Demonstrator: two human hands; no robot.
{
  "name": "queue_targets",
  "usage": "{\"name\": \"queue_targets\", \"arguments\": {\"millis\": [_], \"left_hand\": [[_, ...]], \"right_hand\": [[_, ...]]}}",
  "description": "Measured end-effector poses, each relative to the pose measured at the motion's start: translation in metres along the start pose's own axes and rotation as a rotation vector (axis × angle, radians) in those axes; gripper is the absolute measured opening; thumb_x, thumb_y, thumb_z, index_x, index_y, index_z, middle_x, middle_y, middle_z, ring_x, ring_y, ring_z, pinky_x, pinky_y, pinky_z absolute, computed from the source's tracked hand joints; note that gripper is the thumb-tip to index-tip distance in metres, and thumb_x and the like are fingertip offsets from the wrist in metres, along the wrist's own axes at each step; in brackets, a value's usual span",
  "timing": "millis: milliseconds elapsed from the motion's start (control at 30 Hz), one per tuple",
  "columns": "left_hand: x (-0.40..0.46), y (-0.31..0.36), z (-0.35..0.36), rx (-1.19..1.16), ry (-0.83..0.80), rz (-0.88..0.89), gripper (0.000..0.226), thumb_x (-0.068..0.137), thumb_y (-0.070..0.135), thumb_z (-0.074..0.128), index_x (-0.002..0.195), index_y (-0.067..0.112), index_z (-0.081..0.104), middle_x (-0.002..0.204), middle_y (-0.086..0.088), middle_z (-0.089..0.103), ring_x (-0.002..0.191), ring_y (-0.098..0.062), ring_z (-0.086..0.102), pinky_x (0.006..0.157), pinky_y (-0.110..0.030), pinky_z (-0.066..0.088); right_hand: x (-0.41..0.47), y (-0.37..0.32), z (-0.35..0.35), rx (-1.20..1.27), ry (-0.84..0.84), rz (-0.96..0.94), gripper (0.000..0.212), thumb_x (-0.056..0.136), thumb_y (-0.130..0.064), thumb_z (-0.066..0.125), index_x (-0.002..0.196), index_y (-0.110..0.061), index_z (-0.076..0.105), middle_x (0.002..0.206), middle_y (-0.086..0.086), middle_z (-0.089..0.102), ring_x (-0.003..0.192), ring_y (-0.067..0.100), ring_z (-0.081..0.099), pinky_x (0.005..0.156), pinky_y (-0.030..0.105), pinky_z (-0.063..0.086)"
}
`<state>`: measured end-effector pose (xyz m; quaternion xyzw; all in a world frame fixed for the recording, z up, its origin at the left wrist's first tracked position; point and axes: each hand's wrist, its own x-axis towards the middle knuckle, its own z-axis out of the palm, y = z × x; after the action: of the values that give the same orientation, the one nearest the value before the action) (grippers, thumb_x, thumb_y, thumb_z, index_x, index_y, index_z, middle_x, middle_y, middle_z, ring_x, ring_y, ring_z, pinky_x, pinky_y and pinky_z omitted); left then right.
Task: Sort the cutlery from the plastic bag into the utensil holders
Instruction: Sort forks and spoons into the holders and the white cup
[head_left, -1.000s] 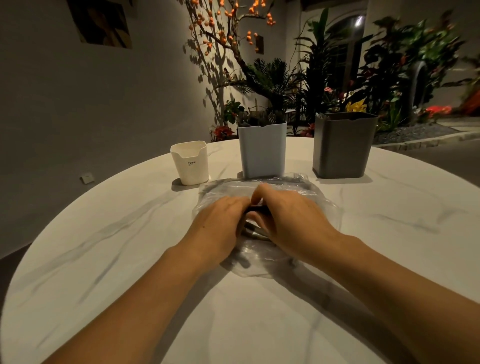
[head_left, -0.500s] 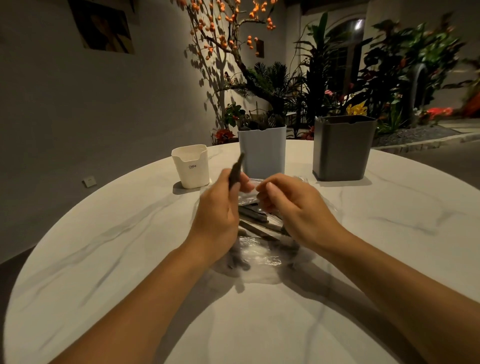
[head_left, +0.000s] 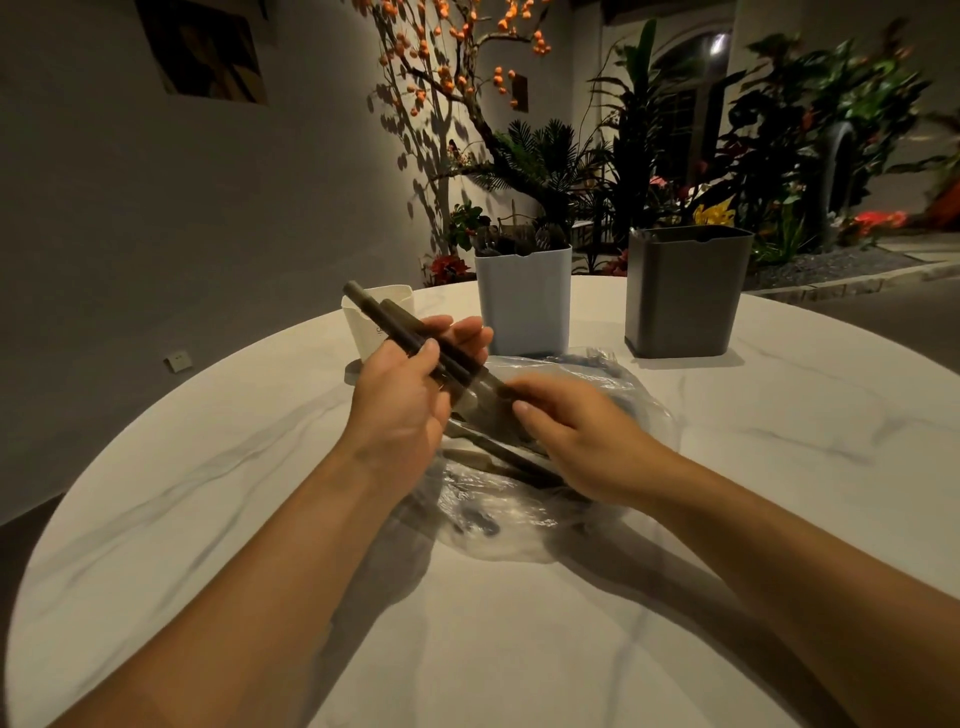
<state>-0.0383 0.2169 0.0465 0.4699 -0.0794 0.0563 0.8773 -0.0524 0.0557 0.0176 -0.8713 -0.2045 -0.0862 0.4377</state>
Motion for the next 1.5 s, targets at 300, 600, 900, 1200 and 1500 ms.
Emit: {"name": "queue_targets", "arguments": {"millis": [300,600,900,1200,1500], "left_hand": [[0.000,-0.003,-0.002,-0.101,-0.061,-0.086,0.031,0.108,0.006,0.032,0.135,0.001,0.047,0.111,-0.017,0.073,0.108,-0.027,0.071,0.094,-0.038,0.057],[-0.014,-0.025,0.002,0.709,-0.055,0.090,0.029,0.109,0.031,0.034,0.108,0.022,0.062,0.097,0.002,0.074,0.096,-0.010,0.069,0.083,-0.025,0.055],[-0.010,-0.020,-0.011,1.822,-0.246,1.100,0.048,0.077,0.014,0.061,0.124,0.014,0.054,0.127,-0.008,0.055,0.128,-0.030,0.045,0.118,-0.048,0.028],[-0.004,-0.012,-0.025,1.875,-0.424,1.041,0.006,0.095,0.022,0.060,0.099,0.019,0.059,0.087,-0.002,0.063,0.075,-0.019,0.053,0.075,-0.042,0.055],[-0.007,-0.012,-0.016,1.371,-0.352,0.358,0.024,0.106,0.040,0.036,0.102,0.027,0.056,0.090,0.005,0.061,0.082,-0.014,0.058,0.078,-0.038,0.055]], "right_hand": [[-0.001,-0.010,-0.001,0.327,-0.073,0.135,0.031,0.107,-0.017,0.039,0.098,-0.031,0.064,0.086,-0.003,0.068,0.075,0.012,0.062,0.073,0.026,0.054],[0.000,-0.010,0.008,0.140,-0.002,-0.001,0.020,0.105,-0.028,0.044,0.118,-0.028,0.058,0.105,-0.011,0.067,0.098,0.007,0.065,0.088,0.024,0.054],[-0.001,-0.008,-0.002,0.020,0.007,0.026,0.027,0.107,-0.028,0.039,0.099,-0.020,0.063,0.091,-0.003,0.067,0.084,0.014,0.063,0.084,0.034,0.055],[0.001,-0.009,-0.013,-0.059,0.156,-0.055,0.015,0.093,-0.032,0.066,0.107,-0.026,0.067,0.101,-0.012,0.066,0.090,0.007,0.064,0.080,0.023,0.054],[0.005,-0.011,-0.021,0.701,0.196,0.036,0.029,0.087,-0.015,0.068,0.116,-0.013,0.063,0.103,0.008,0.075,0.094,0.023,0.074,0.084,0.037,0.060]]}}
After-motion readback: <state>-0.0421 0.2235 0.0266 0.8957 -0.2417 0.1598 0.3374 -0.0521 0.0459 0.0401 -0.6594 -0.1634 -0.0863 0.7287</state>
